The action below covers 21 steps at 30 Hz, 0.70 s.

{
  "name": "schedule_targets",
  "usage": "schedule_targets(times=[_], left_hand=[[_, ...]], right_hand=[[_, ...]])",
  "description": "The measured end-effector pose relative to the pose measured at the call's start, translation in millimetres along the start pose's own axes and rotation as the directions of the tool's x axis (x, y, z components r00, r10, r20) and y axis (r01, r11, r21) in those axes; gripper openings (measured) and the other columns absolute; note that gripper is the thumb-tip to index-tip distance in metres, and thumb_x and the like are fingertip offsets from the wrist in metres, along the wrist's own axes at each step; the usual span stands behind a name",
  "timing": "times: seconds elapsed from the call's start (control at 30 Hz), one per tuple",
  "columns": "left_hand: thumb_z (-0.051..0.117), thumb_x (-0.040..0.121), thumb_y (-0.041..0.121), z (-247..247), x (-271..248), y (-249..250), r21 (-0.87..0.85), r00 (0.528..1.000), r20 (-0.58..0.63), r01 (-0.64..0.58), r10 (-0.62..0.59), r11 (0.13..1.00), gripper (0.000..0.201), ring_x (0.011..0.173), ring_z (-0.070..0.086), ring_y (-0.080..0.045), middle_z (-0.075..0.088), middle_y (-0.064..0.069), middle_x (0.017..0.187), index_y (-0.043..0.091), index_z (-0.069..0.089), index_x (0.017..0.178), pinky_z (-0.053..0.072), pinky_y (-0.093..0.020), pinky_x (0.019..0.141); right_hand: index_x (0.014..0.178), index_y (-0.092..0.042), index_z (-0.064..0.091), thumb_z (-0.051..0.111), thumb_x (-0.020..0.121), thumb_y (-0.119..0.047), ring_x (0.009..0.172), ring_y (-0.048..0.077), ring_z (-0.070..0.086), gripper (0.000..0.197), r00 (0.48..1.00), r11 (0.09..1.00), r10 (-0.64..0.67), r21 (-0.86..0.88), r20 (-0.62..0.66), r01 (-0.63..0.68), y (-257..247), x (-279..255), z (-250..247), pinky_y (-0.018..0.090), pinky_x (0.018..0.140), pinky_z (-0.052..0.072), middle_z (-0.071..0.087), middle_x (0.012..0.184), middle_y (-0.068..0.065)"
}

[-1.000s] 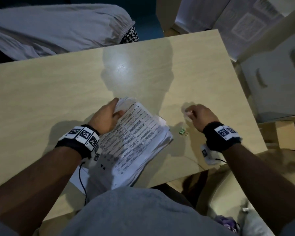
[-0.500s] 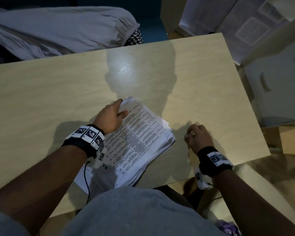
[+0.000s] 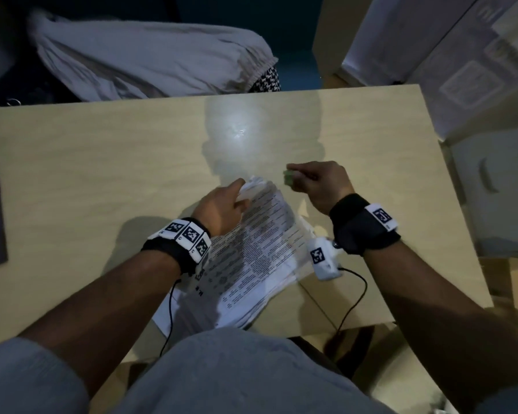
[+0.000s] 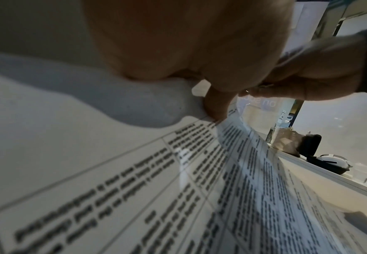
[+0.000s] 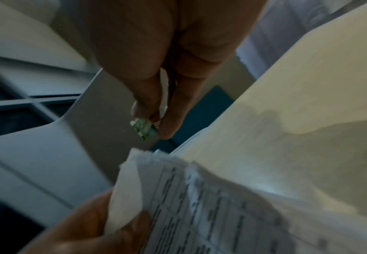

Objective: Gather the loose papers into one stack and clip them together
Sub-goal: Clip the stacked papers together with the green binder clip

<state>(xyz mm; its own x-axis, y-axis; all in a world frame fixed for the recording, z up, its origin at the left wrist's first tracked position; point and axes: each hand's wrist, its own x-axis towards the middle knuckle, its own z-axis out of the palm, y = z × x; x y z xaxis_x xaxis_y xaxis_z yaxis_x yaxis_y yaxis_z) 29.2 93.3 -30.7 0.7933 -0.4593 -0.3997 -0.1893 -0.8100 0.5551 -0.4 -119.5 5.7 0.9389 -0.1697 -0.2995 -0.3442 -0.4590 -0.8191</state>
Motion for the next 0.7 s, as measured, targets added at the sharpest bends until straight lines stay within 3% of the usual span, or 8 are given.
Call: schedule_targets(times=[0.03,0.07,0.1,0.2,0.3,0.43,0.57,0.7], left_hand=[[0.048,0.097,0.032,-0.1,-0.4,-0.3,-0.006,1.000,-0.004,-0.004,0.004,1.000,0.028,0.076,0.060,-0.028,0.067,-0.013,0.099,0.017,0.044,0.120,0.042,-0.031,0.063],[0.048,0.097,0.032,-0.5,-0.8,-0.4,-0.013,1.000,-0.008,-0.004,0.004,1.000,0.026,0.077,0.060,-0.028,0.067,-0.012,0.100,0.019,0.044,0.119,0.043,-0.031,0.064],[0.049,0.096,0.032,-0.6,-1.4,-0.7,-0.017,1.000,-0.011,-0.002,0.002,1.000,0.026,0.076,0.059,-0.027,0.067,-0.012,0.099,0.019,0.045,0.118,0.042,-0.031,0.064],[0.050,0.096,0.032,-0.3,-2.0,-3.0,-0.022,0.999,-0.034,-0.005,0.004,1.000,0.025,0.074,0.056,-0.024,0.067,-0.012,0.099,0.019,0.045,0.117,0.039,-0.029,0.064],[0.049,0.096,0.032,0.2,-1.7,-5.7,-0.037,0.999,-0.035,-0.005,0.003,0.999,0.021,0.074,0.057,-0.025,0.066,-0.012,0.097,0.019,0.044,0.112,0.038,-0.029,0.063],[0.047,0.097,0.031,0.9,0.5,-8.0,-0.041,0.999,-0.033,0.000,-0.001,0.999,0.021,0.074,0.056,-0.025,0.066,-0.013,0.099,0.018,0.044,0.114,0.037,-0.028,0.063],[0.047,0.097,0.031,0.8,1.3,-9.2,-0.059,1.000,-0.026,0.007,-0.009,0.998,0.026,0.079,0.057,-0.025,0.066,-0.013,0.106,0.020,0.042,0.120,0.041,-0.029,0.067],[0.047,0.098,0.030,-0.4,-0.7,-9.4,-0.091,1.000,-0.021,0.002,-0.004,0.996,0.039,0.083,0.063,-0.029,0.068,-0.015,0.106,0.032,0.030,0.133,0.048,-0.033,0.072]], right_hand=[[0.112,-0.010,0.070,0.064,0.089,-0.021,0.077,0.009,0.065,0.026,0.998,0.995,-0.051,-0.089,0.023,0.053,-10.0,1.6,6.1,0.006,0.079,0.048,0.070,0.100,0.004],[0.111,-0.013,0.070,0.068,0.086,-0.023,0.074,0.006,0.062,0.027,0.993,0.978,-0.110,-0.176,0.036,0.115,-17.5,3.2,11.0,0.001,0.073,0.043,0.069,0.100,0.001],[0.112,-0.015,0.070,0.072,0.082,-0.025,0.076,0.007,0.061,0.031,0.988,0.963,-0.149,-0.223,0.033,0.153,-21.5,4.2,14.1,0.004,0.072,0.042,0.069,0.101,0.000],[0.119,-0.014,0.065,0.078,0.075,-0.015,0.088,0.015,0.066,0.046,0.980,0.951,-0.199,-0.236,0.021,0.198,-26.2,5.3,19.0,0.023,0.087,0.051,0.069,0.104,0.006],[0.115,-0.007,0.068,0.075,0.076,-0.005,0.089,0.022,0.067,0.039,0.954,0.896,-0.293,-0.330,0.059,0.296,-26.4,6.5,22.1,0.030,0.089,0.052,0.070,0.100,0.012],[0.107,-0.007,0.071,0.072,0.078,0.003,0.082,0.015,0.067,0.031,0.961,0.900,-0.278,-0.345,0.016,0.266,-23.8,10.6,20.3,0.009,0.078,0.045,0.072,0.094,0.009],[0.104,-0.008,0.073,0.072,0.078,0.002,0.078,0.009,0.067,0.027,0.980,0.928,-0.197,-0.319,0.023,0.194,-21.8,11.1,20.3,0.008,0.079,0.045,0.074,0.092,0.008],[0.100,-0.007,0.073,0.075,0.076,0.000,0.069,-0.015,0.060,0.025,0.993,0.975,-0.116,-0.193,-0.038,0.107,-15.9,16.5,22.1,-0.009,0.066,0.036,0.074,0.093,0.007]])
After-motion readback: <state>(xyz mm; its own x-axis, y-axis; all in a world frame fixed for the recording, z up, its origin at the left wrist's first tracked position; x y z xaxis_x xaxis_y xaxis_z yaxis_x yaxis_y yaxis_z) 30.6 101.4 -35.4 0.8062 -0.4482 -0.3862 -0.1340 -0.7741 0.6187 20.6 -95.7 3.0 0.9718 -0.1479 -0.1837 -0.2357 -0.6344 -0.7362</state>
